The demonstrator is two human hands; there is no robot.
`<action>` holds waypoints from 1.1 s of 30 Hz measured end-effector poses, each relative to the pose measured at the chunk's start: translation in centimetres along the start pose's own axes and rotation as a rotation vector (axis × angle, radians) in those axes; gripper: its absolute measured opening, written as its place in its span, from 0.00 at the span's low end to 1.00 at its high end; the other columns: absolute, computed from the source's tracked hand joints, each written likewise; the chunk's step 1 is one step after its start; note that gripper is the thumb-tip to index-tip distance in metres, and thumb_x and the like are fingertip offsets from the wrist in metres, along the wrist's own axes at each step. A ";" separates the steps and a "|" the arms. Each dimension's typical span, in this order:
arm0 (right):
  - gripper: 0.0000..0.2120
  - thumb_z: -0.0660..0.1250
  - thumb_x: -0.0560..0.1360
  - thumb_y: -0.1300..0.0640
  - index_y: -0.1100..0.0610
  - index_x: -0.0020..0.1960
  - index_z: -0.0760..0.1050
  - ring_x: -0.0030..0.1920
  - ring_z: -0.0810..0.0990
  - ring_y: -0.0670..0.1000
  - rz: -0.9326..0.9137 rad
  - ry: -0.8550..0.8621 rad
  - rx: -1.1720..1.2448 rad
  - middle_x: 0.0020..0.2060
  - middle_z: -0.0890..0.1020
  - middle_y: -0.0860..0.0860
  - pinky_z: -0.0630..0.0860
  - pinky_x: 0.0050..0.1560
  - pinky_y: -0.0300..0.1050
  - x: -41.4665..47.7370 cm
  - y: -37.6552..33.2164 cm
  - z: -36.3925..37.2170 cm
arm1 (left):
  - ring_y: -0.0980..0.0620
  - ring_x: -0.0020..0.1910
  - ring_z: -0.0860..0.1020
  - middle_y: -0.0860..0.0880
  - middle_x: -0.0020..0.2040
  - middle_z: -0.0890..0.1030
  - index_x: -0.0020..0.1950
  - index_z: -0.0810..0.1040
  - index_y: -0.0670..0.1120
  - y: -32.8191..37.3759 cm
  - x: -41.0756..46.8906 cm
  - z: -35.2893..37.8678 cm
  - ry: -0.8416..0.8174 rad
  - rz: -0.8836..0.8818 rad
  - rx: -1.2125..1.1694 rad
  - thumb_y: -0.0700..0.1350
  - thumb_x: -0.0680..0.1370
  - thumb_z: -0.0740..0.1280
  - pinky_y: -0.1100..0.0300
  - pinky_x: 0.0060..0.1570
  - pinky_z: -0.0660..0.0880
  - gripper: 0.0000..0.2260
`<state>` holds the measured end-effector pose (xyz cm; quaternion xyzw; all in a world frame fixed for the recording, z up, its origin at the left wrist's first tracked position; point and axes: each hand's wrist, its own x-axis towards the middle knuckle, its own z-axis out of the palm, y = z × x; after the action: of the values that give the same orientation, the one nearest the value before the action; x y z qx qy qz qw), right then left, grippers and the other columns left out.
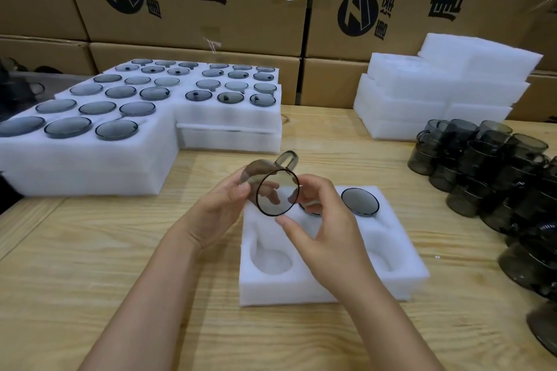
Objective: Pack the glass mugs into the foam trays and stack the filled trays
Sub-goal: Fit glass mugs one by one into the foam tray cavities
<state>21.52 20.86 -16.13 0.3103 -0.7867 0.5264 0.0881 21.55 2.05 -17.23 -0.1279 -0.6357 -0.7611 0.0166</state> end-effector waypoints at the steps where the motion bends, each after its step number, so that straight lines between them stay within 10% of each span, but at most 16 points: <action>1: 0.22 0.74 0.69 0.55 0.37 0.52 0.66 0.55 0.71 0.39 -0.001 0.023 -0.028 0.50 0.73 0.36 0.64 0.53 0.25 0.0 -0.1 0.2 | 0.45 0.58 0.76 0.42 0.56 0.79 0.62 0.75 0.44 0.0 0.0 0.0 0.005 -0.002 0.013 0.63 0.62 0.75 0.54 0.60 0.70 0.36; 7: 0.22 0.76 0.64 0.45 0.57 0.47 0.72 0.64 0.67 0.49 -0.201 0.232 -0.303 0.66 0.64 0.46 0.62 0.61 0.32 -0.2 -0.1 0.8 | 0.52 0.56 0.79 0.50 0.54 0.83 0.53 0.85 0.52 0.1 0.0 0.1 0.008 -0.045 0.127 0.71 0.63 0.69 0.61 0.57 0.74 0.29; 12: 0.27 0.77 0.60 0.41 0.53 0.47 0.67 0.45 0.71 0.42 -0.135 0.326 -0.246 0.42 0.75 0.45 0.67 0.45 0.28 -0.5 -0.4 1.2 | 0.55 0.50 0.79 0.51 0.47 0.84 0.48 0.86 0.53 0.1 0.3 0.6 0.023 -0.098 0.283 0.78 0.63 0.62 0.57 0.57 0.70 0.33; 16: 0.30 0.72 0.60 0.34 0.50 0.55 0.70 0.43 0.72 0.42 0.003 0.304 -0.239 0.41 0.75 0.43 0.69 0.43 0.32 -0.6 -0.5 1.5 | 0.53 0.60 0.78 0.50 0.55 0.83 0.61 0.79 0.54 -0.3 0.2 0.3 -0.037 -0.015 0.283 0.72 0.66 0.67 0.57 0.61 0.71 0.31; 28: 0.13 0.70 0.73 0.61 0.43 0.48 0.77 0.40 0.80 0.44 0.141 0.232 0.003 0.39 0.80 0.45 0.77 0.45 0.43 0.3 0.0 0.7 | 0.48 0.61 0.78 0.46 0.58 0.82 0.66 0.75 0.49 -0.8 0.8 0.6 0.099 0.024 0.183 0.69 0.67 0.69 0.56 0.62 0.74 0.35; 33: 0.12 0.70 0.73 0.58 0.40 0.47 0.74 0.42 0.82 0.47 0.218 0.171 0.092 0.40 0.81 0.47 0.77 0.47 0.43 0.5 0.1 0.7 | 0.55 0.59 0.78 0.52 0.58 0.82 0.63 0.73 0.47 -1.0 0.8 1.1 0.151 0.061 0.200 0.49 0.73 0.73 0.66 0.52 0.74 0.21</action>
<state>21.21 20.02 -16.28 0.1808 -0.7804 0.5927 0.0829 20.77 3.42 -17.82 -0.0870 -0.7012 -0.7005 0.1003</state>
